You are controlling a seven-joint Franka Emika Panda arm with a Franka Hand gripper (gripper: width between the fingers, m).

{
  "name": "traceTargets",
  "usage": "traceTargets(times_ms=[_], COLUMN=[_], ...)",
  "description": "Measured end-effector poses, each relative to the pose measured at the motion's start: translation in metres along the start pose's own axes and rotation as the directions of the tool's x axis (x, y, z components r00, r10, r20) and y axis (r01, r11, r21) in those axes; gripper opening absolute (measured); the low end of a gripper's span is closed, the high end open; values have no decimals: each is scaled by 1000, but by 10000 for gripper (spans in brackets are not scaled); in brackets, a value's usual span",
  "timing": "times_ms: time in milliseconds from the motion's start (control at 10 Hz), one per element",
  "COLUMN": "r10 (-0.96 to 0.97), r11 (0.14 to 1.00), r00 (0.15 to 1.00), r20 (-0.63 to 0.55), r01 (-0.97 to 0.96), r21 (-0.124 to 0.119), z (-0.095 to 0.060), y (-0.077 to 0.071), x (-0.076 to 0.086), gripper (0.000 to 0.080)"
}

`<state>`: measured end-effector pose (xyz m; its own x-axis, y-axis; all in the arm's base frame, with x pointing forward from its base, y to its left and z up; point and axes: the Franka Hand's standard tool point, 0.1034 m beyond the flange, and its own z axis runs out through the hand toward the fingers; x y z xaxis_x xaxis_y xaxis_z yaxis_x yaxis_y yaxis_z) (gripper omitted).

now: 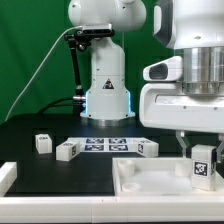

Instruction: Assemble one leg

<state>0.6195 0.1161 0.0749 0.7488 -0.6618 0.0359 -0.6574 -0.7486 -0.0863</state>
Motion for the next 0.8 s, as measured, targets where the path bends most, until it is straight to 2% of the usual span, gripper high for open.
traceTargets(times_ms=[200, 400, 500, 700, 800], r10=[275, 541, 681, 816, 842], r11=[961, 841, 732, 577, 539], r00=[961, 841, 732, 577, 539], r20=[-2, -15, -25, -10, 4], r01=[-275, -541, -681, -816, -842], r21=[12, 11, 14, 25, 25], z=[0, 0, 0, 0, 0], y=[1, 0, -1, -1, 0], x=[1, -1, -3, -2, -1], gripper=[291, 292, 292, 292, 292])
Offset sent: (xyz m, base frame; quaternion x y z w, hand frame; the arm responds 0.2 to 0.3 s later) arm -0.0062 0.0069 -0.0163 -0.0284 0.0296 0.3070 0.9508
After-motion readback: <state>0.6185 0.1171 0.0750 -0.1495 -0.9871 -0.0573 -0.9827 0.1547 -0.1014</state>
